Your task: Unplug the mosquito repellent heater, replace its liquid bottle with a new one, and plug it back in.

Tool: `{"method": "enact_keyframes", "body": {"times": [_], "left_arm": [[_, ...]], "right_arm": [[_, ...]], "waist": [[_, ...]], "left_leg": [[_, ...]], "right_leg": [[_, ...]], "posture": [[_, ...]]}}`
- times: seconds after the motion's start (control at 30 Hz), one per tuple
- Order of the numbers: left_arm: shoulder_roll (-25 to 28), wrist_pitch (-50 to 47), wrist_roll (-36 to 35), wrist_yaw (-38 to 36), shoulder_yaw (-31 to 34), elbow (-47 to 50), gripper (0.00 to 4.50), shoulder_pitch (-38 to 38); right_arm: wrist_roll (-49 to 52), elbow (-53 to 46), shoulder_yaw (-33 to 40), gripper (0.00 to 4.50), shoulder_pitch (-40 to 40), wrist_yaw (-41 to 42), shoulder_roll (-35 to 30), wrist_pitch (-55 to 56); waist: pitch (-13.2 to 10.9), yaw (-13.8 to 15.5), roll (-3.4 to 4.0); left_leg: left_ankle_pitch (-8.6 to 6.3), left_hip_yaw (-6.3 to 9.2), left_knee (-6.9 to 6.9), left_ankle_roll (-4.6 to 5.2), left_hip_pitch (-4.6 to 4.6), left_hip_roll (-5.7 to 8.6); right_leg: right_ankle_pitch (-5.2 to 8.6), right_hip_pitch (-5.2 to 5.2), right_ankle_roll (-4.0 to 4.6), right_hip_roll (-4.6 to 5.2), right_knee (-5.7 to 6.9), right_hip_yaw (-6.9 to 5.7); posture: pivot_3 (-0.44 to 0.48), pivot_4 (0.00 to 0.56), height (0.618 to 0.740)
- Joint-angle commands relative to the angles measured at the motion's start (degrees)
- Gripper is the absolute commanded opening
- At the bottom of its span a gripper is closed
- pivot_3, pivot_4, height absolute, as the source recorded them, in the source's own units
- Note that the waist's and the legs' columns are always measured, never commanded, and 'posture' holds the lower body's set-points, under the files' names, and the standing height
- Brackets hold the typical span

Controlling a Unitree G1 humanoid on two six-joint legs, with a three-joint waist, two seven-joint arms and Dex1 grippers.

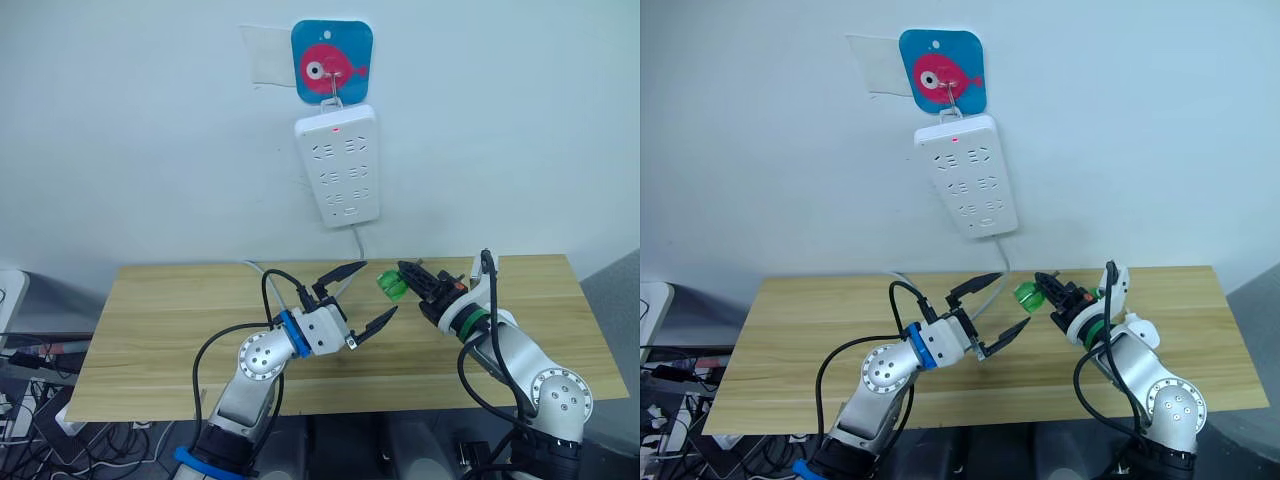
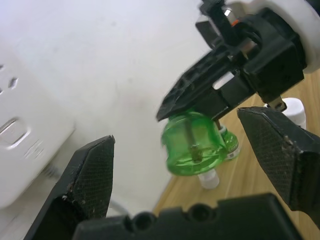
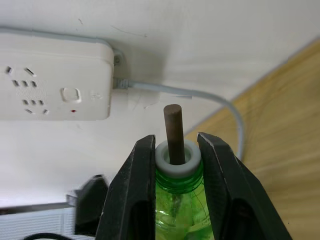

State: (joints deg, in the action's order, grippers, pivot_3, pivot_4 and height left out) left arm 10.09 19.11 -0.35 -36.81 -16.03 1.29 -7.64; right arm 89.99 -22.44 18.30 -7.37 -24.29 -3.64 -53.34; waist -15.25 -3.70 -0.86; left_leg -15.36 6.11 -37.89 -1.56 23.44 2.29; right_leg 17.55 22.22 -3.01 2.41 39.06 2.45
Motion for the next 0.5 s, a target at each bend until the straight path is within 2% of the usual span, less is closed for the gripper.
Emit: {"method": "enact_keyframes", "body": {"times": [0.03,0.1,0.23,0.5], "left_arm": [[-2.45,0.54,-1.99,0.93,-1.12,-0.92,4.5,-0.83],[-3.4,0.38,-2.72,0.85,-1.24,-1.98,4.5,-1.33],[-6.46,-5.42,-10.25,0.16,0.15,-0.67,4.5,-2.3],[-5.7,-11.03,-14.59,-3.35,-0.77,0.37,4.5,-1.44]], "right_arm": [[6.51,-2.2,-1.68,0.86,0.69,-3.13,-1.19,3.04],[8.33,-2.3,-2.89,0.86,0.83,-3.71,-2.21,4.32],[10.07,-2.81,-4.8,0.86,1.84,-3.44,-4.42,6.47],[12.31,-3.43,-7.52,0.86,2.62,-2.55,-7.28,10.41]], "waist": [[0.0,-0.03,0.0],[0.0,-0.13,0.0],[0.0,-0.19,0.01],[0.02,-0.96,0.03]], "left_leg": [[0.0,0.01,0.0,0.0,0.01,0.0],[0.0,-0.01,-0.01,0.01,0.02,0.0],[0.01,-0.01,-0.01,0.01,0.02,-0.02],[0.02,0.01,-0.01,0.02,0.04,-0.04]], "right_leg": [[0.0,0.0,0.0,-0.02,0.0,-0.01],[0.0,0.0,0.0,-0.05,-0.01,-0.04],[0.0,0.0,0.0,-0.08,0.0,-0.06],[0.0,0.01,0.0,-0.13,0.0,-0.05]], "posture": [[-0.069,0.274,0.74],[-0.069,0.273,0.74],[-0.076,0.266,0.74],[-0.087,0.255,0.74]]}}
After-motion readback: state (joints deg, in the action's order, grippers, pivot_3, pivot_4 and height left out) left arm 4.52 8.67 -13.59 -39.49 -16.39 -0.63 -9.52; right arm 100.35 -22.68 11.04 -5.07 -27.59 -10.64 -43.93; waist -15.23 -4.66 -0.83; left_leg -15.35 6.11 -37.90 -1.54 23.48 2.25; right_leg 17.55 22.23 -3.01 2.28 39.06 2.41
